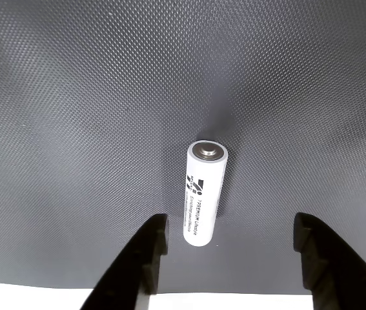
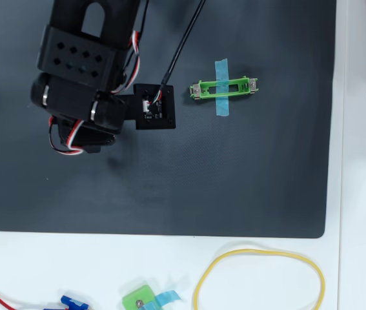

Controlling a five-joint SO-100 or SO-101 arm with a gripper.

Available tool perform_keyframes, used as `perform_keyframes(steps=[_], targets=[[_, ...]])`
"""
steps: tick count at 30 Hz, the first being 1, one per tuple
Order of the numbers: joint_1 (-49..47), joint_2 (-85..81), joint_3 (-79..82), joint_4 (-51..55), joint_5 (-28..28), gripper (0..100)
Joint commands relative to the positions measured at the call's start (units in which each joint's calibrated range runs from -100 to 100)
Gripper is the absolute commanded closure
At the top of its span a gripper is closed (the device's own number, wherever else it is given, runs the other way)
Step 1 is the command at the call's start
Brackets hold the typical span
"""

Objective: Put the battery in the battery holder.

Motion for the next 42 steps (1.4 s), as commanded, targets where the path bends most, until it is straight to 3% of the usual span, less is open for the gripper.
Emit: perform_keyframes(steps=[1,42], targets=[[0.89,-0.17,-2.46,-0.52,0.3,80],[4.63,4.0,-1.4,-4.01,0.3,80]])
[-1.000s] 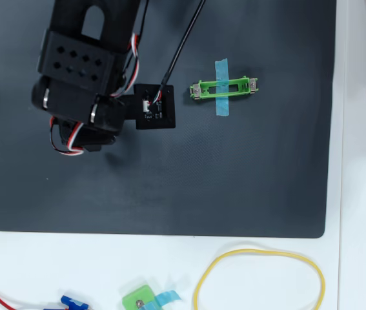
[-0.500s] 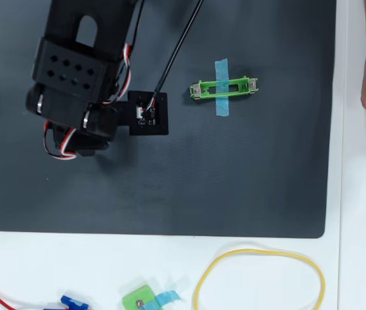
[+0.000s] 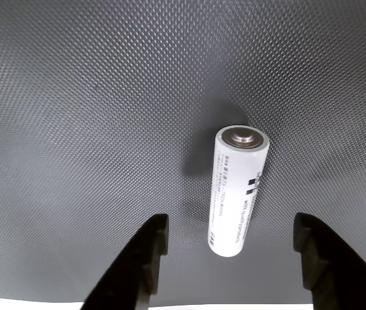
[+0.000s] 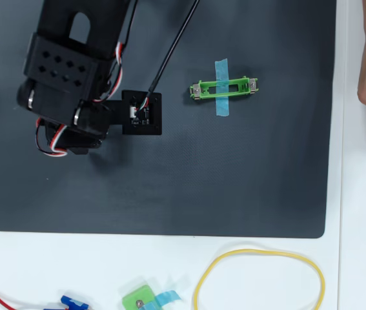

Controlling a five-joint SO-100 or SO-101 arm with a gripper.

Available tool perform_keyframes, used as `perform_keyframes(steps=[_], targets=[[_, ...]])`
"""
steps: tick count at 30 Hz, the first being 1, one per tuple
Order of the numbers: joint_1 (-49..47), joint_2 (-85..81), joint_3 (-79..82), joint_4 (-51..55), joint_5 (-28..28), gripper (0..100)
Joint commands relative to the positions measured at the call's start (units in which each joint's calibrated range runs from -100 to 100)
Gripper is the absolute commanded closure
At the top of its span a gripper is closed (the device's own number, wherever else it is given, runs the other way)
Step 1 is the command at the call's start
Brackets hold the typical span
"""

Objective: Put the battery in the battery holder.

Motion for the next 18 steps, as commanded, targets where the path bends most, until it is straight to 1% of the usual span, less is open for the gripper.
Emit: perform_keyframes(steps=[1,15,17,18], targets=[[0.8,-0.49,-0.14,-0.48,0.2,80],[-1.48,-0.41,3.04,-0.57,0.41,80],[-3.25,-0.41,4.97,-1.27,0.88,80],[-3.56,-0.32,6.47,-3.28,0.83,80]])
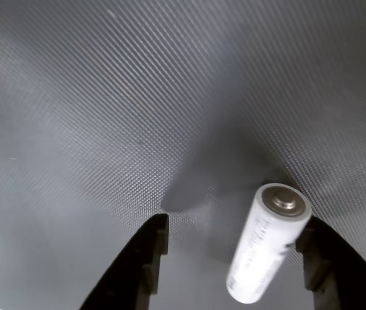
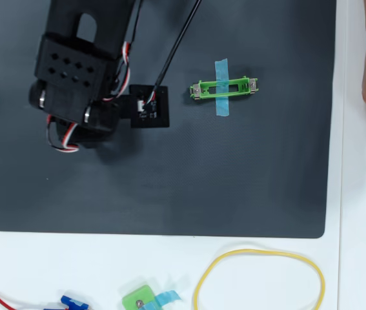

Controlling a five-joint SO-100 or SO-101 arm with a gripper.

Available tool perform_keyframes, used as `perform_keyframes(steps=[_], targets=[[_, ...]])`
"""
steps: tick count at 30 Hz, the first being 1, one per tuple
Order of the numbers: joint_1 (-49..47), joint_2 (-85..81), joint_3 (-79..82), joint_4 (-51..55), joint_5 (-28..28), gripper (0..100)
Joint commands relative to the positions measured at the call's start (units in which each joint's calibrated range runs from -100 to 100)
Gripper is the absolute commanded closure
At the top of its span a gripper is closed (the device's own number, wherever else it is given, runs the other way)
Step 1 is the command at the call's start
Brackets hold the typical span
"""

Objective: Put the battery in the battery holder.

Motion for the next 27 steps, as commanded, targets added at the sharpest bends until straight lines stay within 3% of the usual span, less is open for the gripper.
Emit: perform_keyframes(steps=[1,27], targets=[[-1.43,-0.32,2.55,-3.64,0.31,80],[3.04,-0.32,3.52,-5.04,-1.46,81]])
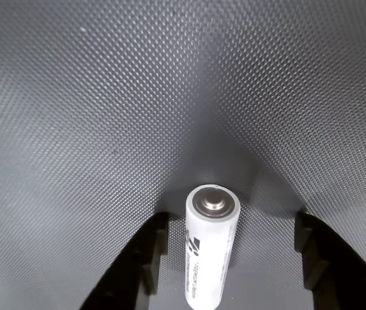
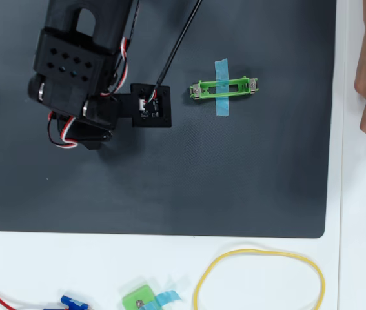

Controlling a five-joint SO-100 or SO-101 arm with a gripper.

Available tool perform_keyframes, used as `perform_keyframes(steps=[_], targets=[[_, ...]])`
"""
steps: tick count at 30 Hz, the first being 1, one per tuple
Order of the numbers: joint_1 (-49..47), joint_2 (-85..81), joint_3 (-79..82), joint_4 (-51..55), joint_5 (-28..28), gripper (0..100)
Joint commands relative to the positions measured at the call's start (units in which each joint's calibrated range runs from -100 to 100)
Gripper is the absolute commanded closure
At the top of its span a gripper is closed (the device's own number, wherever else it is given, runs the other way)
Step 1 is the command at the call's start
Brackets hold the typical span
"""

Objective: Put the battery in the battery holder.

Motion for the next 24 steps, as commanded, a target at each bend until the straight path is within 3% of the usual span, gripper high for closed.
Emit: perform_keyframes(steps=[1,24], targets=[[1.24,-0.15,0.16,-0.3,-0.69,81],[1.34,-0.15,0.16,-0.3,-1.99,81]])
